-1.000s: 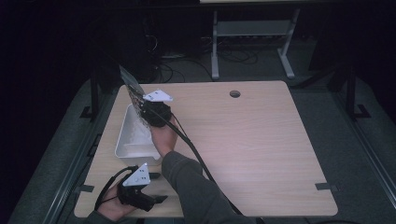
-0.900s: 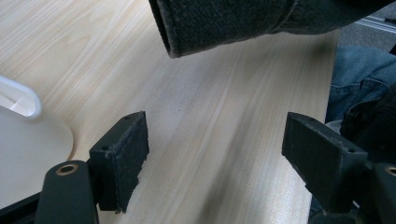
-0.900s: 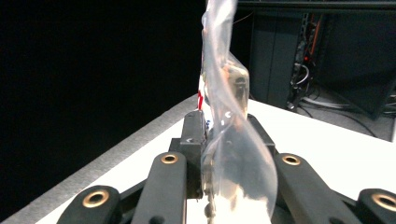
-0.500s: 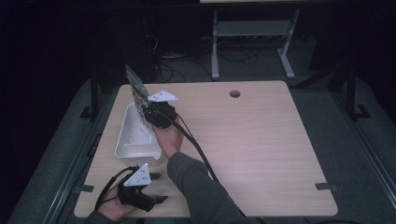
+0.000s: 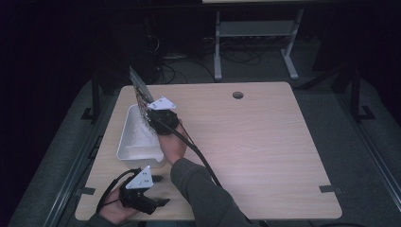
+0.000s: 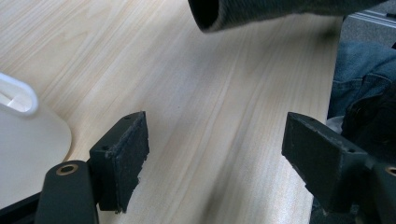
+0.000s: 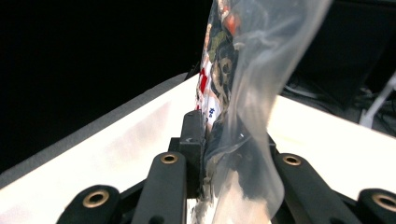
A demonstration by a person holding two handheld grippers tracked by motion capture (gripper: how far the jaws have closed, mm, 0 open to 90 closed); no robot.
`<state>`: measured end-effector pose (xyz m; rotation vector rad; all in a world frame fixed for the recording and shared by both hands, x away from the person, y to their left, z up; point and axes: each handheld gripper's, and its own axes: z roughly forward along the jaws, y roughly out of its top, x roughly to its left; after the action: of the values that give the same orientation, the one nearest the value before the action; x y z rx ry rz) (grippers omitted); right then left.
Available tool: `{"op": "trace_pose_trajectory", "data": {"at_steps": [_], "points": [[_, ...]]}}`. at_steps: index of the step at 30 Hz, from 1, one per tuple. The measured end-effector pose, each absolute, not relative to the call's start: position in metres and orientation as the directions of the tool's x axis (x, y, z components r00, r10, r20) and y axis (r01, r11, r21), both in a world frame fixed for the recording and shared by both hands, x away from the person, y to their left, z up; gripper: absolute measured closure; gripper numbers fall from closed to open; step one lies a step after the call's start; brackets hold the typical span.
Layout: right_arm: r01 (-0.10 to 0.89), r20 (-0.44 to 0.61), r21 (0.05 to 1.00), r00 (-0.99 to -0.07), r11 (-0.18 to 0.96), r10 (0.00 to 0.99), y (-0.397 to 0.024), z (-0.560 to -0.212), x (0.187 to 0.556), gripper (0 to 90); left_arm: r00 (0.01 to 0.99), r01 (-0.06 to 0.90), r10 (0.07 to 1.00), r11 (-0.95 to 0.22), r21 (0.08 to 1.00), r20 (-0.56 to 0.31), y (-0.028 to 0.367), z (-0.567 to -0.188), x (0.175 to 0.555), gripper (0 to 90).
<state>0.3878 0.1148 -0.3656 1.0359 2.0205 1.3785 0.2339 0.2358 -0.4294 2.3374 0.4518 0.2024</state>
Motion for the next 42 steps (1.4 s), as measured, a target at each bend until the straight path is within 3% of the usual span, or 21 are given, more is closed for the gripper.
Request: {"op": "trace_pose_trajectory", "data": {"at_steps": [14, 24, 26, 30, 37, 42], "points": [[0.328, 0.026, 0.929, -0.516, 0.169, 0.856, 0.113, -0.368, 0.376, 73.8, 0.925, 0.261, 0.379, -0.672, 0.693, 0.019, 0.236, -0.430, 0.234, 22.4], [0.333, 0.064, 0.932, -0.547, 0.146, 0.835, 0.110, -0.369, 0.379, 72.6, 0.926, 0.261, 0.378, -0.673, 0.692, 0.019, 0.235, -0.430, 0.233, 22.3], [0.337, 0.078, 0.931, -0.563, 0.142, 0.823, 0.107, -0.370, 0.381, 69.2, 0.926, 0.263, 0.378, -0.669, 0.695, 0.014, 0.235, -0.430, 0.234, 22.3], [0.350, 0.105, 0.926, -0.592, 0.138, 0.799, 0.103, -0.376, 0.385, 53.9, 0.926, 0.261, 0.376, -0.667, 0.697, 0.013, 0.235, -0.430, 0.234, 22.3], [0.380, 0.167, 0.919, -0.620, 0.107, 0.767, 0.096, -0.380, 0.388, 41.7, 0.926, 0.266, 0.378, -0.659, 0.703, 0.004, 0.236, -0.429, 0.234, 22.3], [0.393, 0.194, 0.915, -0.633, 0.095, 0.749, 0.090, -0.379, 0.389, 38.1, 0.926, 0.266, 0.378, -0.657, 0.706, 0.003, 0.236, -0.429, 0.234, 22.3]]}}
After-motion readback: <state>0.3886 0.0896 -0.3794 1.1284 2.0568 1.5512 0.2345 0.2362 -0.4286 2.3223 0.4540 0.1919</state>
